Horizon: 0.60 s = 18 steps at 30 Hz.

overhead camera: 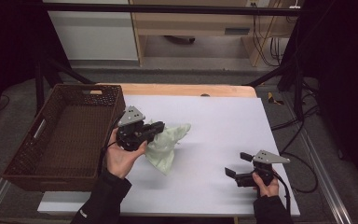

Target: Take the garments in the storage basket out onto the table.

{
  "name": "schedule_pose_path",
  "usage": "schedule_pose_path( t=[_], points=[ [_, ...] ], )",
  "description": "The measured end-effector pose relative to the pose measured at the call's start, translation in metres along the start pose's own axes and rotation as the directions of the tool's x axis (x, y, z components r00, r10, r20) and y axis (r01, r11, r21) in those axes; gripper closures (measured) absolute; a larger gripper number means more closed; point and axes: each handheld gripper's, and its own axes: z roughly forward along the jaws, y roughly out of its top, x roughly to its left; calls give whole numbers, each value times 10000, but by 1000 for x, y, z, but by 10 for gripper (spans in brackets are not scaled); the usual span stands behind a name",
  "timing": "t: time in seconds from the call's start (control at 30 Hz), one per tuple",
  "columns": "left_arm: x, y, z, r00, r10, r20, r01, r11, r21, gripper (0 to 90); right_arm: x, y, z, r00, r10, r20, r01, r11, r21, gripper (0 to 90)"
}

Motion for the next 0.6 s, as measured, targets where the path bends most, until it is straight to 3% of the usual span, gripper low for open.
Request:
schedule_pose_path(
  t=[0.6],
  points=[
    [-9, -21, 41, 9995, -34, 309, 15, 9983, 589, 846, 0, 0, 0, 10000, -6, -11, 6, 10000, 0, 42]
  ],
)
